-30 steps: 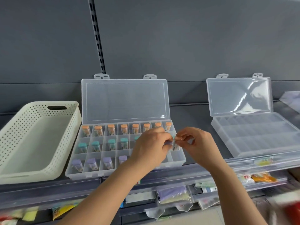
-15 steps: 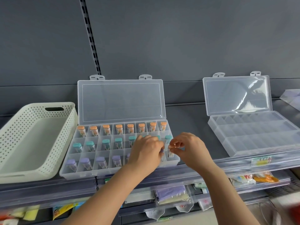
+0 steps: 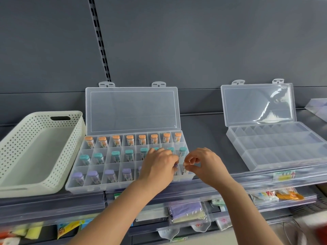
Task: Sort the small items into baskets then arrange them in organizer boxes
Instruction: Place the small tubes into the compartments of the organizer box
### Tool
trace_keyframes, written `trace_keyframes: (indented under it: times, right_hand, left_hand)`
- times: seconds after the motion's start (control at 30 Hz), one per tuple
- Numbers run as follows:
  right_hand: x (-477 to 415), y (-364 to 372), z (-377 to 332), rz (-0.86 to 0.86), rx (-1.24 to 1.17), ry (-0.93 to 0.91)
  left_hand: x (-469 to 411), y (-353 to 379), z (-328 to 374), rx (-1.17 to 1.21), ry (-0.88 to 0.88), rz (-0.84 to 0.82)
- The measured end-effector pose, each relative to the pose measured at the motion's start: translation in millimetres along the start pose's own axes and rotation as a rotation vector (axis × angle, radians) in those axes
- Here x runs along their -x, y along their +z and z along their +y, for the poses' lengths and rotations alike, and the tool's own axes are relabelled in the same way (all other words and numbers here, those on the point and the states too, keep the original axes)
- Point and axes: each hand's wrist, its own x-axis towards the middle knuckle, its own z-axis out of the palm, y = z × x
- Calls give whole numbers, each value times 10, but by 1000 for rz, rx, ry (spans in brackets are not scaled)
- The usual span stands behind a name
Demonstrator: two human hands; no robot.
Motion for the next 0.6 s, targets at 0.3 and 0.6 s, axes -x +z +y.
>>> trace_keyframes:
  times: [0.3, 0.6]
  right_hand:
    - [2, 1, -4, -7, 21, -15]
    - [-22, -38, -49, -17, 70, -26]
  left_hand:
    - [24, -6, -19, 0, -13, -3]
    - [79, -139, -84, -8, -65, 3]
